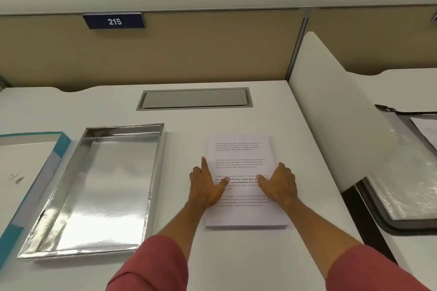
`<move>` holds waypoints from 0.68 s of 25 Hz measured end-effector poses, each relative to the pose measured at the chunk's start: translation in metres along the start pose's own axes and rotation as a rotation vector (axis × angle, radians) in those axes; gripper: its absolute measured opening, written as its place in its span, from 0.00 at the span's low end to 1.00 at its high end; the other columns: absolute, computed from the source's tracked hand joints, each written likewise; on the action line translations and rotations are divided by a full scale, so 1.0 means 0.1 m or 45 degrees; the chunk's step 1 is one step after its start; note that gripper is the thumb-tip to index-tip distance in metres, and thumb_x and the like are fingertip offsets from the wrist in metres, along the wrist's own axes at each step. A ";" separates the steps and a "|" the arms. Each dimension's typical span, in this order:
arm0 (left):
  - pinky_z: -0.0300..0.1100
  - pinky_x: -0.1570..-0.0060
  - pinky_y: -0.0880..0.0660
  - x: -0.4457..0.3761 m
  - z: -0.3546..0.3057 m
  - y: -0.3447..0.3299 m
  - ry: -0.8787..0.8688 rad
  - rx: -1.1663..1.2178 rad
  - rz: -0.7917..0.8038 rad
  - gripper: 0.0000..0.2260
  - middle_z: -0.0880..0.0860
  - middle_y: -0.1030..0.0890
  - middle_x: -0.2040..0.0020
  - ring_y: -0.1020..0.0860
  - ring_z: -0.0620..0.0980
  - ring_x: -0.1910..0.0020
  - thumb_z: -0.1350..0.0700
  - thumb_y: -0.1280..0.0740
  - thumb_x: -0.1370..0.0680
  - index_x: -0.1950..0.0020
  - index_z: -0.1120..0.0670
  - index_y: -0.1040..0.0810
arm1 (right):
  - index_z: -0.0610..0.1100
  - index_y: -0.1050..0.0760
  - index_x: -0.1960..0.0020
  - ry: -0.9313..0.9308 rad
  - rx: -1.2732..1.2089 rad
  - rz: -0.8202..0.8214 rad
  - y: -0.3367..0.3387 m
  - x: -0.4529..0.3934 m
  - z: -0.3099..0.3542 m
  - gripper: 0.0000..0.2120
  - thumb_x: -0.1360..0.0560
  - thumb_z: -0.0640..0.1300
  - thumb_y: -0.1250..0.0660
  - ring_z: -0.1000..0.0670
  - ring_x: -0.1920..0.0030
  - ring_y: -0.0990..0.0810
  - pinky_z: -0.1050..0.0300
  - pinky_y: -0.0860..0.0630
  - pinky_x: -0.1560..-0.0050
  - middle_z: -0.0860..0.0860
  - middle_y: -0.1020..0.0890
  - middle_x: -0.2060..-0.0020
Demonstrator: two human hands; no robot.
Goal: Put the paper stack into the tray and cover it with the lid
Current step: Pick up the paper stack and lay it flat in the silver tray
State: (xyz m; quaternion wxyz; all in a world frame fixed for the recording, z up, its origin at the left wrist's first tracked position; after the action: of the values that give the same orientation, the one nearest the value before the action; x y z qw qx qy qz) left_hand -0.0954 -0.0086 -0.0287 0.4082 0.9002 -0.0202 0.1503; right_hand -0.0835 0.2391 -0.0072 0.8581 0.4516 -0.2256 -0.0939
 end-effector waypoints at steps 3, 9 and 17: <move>0.56 0.31 0.37 -0.08 0.05 -0.01 0.159 0.143 -0.019 0.46 0.62 0.36 0.28 0.37 0.63 0.28 0.39 0.32 0.29 0.21 0.54 0.54 | 0.36 0.31 0.37 -0.147 -0.153 0.037 0.00 -0.10 -0.07 0.30 0.31 0.55 0.30 0.38 0.39 0.25 0.46 0.26 0.42 0.39 0.24 0.41; 0.50 0.45 0.24 -0.23 0.23 0.04 0.459 0.328 -0.004 0.31 0.58 0.26 0.36 0.24 0.59 0.41 0.45 0.29 0.29 0.32 0.59 0.34 | 0.42 0.27 0.61 -0.274 -0.475 0.150 -0.04 -0.31 -0.16 0.18 0.32 0.54 0.25 0.42 0.56 0.20 0.51 0.20 0.53 0.44 0.19 0.55; 0.53 0.46 0.21 -0.36 0.22 0.01 0.464 0.330 0.040 0.24 0.59 0.19 0.44 0.19 0.59 0.47 0.45 0.29 0.29 0.42 0.62 0.23 | 0.41 0.27 0.52 -0.249 -0.418 0.255 -0.08 -0.40 -0.12 0.22 0.32 0.57 0.26 0.43 0.55 0.20 0.54 0.23 0.58 0.45 0.20 0.55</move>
State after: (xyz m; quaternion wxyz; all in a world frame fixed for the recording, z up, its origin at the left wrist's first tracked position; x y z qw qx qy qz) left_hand -0.1243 -0.0285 -0.0517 0.2837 0.9027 0.0591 0.3181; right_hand -0.1129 0.2574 -0.0316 0.8992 0.2697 -0.3334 -0.0870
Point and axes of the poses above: each hand's wrist, its own x-axis away from the middle knuckle, its own y-axis out of the back of the hand, z = x × y, the point moved 10 cm from there along -x, towards the middle knuckle
